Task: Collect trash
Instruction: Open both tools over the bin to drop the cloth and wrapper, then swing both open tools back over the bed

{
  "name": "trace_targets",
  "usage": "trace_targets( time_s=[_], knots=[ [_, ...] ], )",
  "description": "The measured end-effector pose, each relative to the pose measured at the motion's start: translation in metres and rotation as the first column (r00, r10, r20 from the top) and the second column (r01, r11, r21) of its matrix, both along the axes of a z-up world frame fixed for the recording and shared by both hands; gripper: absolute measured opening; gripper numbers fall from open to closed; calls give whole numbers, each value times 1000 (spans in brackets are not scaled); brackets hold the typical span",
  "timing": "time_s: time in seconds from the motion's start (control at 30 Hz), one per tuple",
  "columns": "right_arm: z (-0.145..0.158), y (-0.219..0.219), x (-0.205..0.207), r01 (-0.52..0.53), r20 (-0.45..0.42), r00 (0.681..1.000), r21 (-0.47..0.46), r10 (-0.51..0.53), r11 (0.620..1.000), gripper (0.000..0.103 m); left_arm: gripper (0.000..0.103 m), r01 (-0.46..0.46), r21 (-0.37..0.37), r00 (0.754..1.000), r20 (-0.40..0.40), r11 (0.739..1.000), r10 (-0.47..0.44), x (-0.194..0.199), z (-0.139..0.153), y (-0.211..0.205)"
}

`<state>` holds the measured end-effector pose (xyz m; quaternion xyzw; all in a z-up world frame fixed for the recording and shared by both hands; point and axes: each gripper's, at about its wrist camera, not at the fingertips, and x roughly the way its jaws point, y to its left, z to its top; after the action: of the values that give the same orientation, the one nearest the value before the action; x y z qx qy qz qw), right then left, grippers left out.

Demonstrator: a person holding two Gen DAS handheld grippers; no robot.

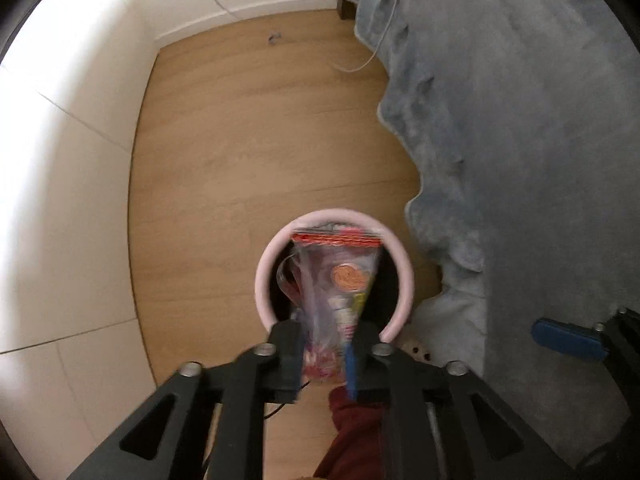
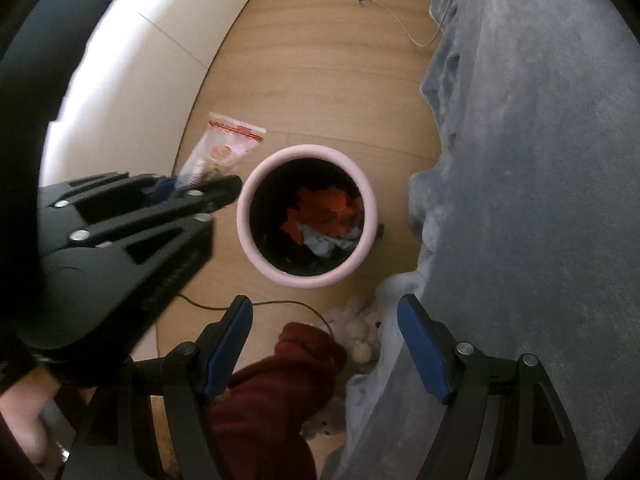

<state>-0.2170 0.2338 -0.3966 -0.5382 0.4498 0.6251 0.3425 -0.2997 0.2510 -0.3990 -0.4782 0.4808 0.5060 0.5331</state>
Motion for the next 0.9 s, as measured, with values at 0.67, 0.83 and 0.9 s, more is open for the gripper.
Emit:
trace_targets(
  time_s=[0.67,0.83,0.9],
  knots=[
    [5,-2,7,27,-36,999,-6,-27,1000,73,102,6,35,998,-63,999,-4,-8,22,4],
    [37,-5,18,89,-123,988,-31,-92,996,73,102,64,112,997,-57,992,-58,-2,86,5],
    [71,-8,29,114,-142,983,7,-112,993,73,102,99,172,994,-61,980,-90,4,128,8]
  ],
)
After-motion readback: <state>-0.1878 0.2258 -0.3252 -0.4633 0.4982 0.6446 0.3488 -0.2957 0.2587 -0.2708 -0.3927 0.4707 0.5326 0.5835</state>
